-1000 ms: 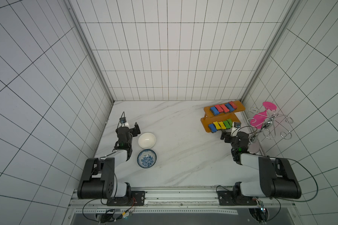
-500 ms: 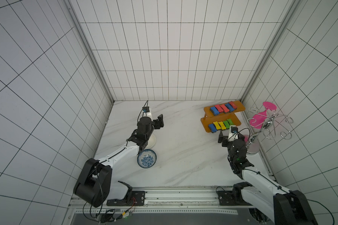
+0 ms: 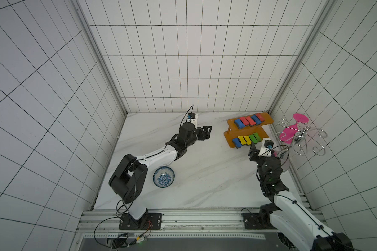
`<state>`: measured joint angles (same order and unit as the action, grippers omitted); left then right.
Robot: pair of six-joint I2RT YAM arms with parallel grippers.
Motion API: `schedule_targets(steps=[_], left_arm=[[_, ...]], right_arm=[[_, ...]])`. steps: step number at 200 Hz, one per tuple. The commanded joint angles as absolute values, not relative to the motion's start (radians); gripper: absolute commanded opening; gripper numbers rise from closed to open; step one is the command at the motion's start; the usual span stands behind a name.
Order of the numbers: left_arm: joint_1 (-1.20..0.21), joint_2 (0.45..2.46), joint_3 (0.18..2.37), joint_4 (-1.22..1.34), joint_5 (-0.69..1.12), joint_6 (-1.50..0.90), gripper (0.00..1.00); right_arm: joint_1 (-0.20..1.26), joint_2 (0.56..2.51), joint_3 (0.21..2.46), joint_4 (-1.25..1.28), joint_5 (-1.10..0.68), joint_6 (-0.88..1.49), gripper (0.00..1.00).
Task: Remove the whiteboard erasers from the shelf
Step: Move the shelf to the center of the board.
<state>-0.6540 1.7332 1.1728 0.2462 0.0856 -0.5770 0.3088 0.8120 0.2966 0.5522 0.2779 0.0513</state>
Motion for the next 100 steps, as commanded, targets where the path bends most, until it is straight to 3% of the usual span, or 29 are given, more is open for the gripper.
schedule_targets(steps=[1, 49, 100], left_arm=[[-0.670, 1.825, 1.264, 0.253, 0.195, -0.641, 0.80], [-0.674, 1.984, 1.419, 0.253, 0.261, -0.690, 0.77], [-0.674, 2.084, 1.515, 0.270, 0.292, -0.738, 0.77]], right_arm=[[0.320, 0.855, 0.412, 0.438, 0.239, 0.181, 0.64], [0.356, 1.000, 0.487, 0.472, 0.257, 0.125, 0.61], [0.375, 1.020, 0.493, 0.505, 0.287, 0.088, 0.60]])
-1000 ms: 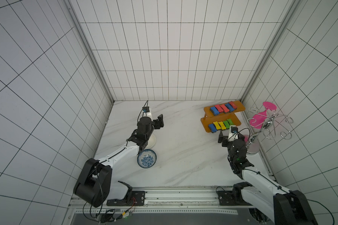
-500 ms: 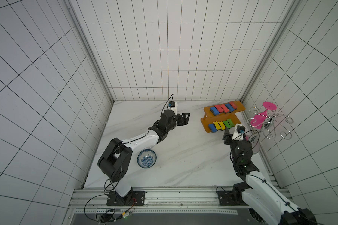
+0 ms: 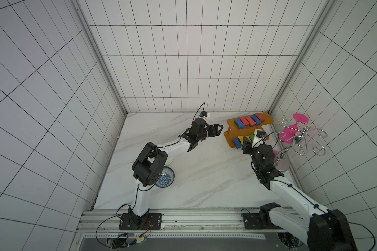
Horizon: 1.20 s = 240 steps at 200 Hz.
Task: Remove the whiteboard erasers from the shelf
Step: Move the shelf to the center of the board.
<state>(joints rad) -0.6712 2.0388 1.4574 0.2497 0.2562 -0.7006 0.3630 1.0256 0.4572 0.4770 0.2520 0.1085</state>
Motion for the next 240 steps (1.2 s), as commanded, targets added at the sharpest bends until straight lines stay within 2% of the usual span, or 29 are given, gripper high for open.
schedule_targets(steps=[1, 141, 192, 240], left_arm=[[-0.674, 2.087, 1.516, 0.271, 0.293, -0.739, 0.77], [-0.682, 2.245, 1.709, 0.291, 0.388, -0.930, 0.76], [-0.710, 2.344, 1.819, 0.278, 0.393, -0.970, 0.73], [-0.718, 2.443, 1.922, 0.293, 0.411, -1.041, 0.65]], right_arm=[[0.376, 1.020, 0.493, 0.506, 0.289, 0.087, 0.60], [0.377, 1.033, 0.493, 0.570, 0.348, 0.056, 0.62], [0.377, 0.990, 0.499, 0.526, 0.354, 0.066, 0.62], [0.377, 0.960, 0.506, 0.489, 0.342, 0.074, 0.62]])
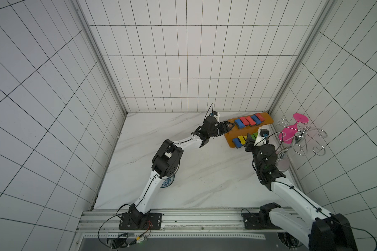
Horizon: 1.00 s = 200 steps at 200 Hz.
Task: Remove the whiteboard erasers from the shelf
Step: Move the shelf to the center of the board.
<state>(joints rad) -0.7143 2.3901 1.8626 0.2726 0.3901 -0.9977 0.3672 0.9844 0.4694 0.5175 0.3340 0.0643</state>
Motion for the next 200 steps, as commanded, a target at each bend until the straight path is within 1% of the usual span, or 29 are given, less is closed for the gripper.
schedule_targets(steps=[1, 31, 49, 92, 113, 125, 149, 190, 200], left_arm=[[-0.718, 2.445, 1.924, 0.295, 0.410, -1.042, 0.64], [-0.720, 2.484, 1.963, 0.304, 0.413, -1.074, 0.59], [-0.719, 2.496, 1.967, 0.311, 0.406, -1.085, 0.58], [-0.719, 2.524, 1.972, 0.340, 0.396, -1.122, 0.51], [-0.719, 2.541, 1.989, 0.341, 0.400, -1.143, 0.49], [-0.716, 2.547, 1.997, 0.341, 0.398, -1.150, 0.46], [-0.710, 2.557, 2.004, 0.355, 0.396, -1.173, 0.43], [-0.703, 2.554, 1.999, 0.368, 0.401, -1.204, 0.32], [-0.700, 2.549, 1.994, 0.368, 0.401, -1.206, 0.32]], right_arm=[[0.376, 0.960, 0.507, 0.488, 0.341, 0.075, 0.62], [0.377, 0.953, 0.512, 0.475, 0.335, 0.075, 0.62], [0.377, 0.949, 0.513, 0.473, 0.333, 0.074, 0.62], [0.377, 0.954, 0.515, 0.472, 0.324, 0.075, 0.62], [0.377, 0.963, 0.518, 0.471, 0.319, 0.075, 0.62], [0.376, 0.965, 0.522, 0.468, 0.315, 0.074, 0.62], [0.377, 0.966, 0.524, 0.462, 0.314, 0.073, 0.62], [0.377, 0.973, 0.529, 0.460, 0.310, 0.071, 0.63], [0.377, 0.975, 0.531, 0.460, 0.308, 0.072, 0.63]])
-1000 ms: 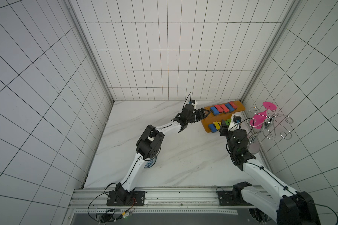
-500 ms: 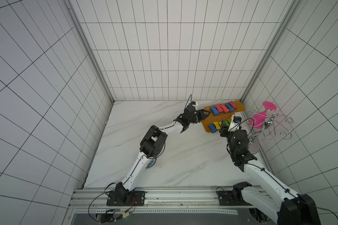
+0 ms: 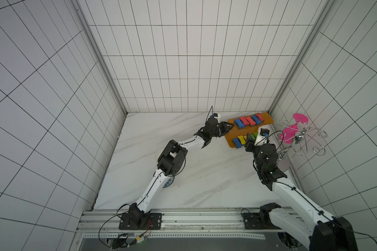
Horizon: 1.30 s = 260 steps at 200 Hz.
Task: Remove the whiteboard erasers from the shelf
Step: Move the shelf to the center of the board.
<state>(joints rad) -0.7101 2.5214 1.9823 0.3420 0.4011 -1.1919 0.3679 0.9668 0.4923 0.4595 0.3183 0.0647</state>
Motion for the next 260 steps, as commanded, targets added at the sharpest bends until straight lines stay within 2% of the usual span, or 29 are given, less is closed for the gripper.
schedule_targets(steps=[1, 118, 145, 194, 260], left_arm=[[-0.700, 2.549, 1.993, 0.368, 0.402, -1.207, 0.31], [-0.672, 2.483, 1.890, 0.389, 0.406, -1.227, 0.10], [-0.658, 2.434, 1.818, 0.395, 0.407, -1.229, 0.00], [-0.611, 2.307, 1.630, 0.425, 0.450, -1.230, 0.00], [-0.506, 2.045, 1.226, 0.471, 0.481, -1.179, 0.00]], right_arm=[[0.377, 0.975, 0.531, 0.460, 0.308, 0.072, 0.63], [0.377, 0.992, 0.556, 0.437, 0.304, 0.074, 0.63], [0.377, 0.998, 0.567, 0.430, 0.301, 0.079, 0.64], [0.379, 1.017, 0.623, 0.375, 0.273, 0.097, 0.64], [0.399, 1.092, 0.715, 0.333, 0.244, 0.114, 0.67]])
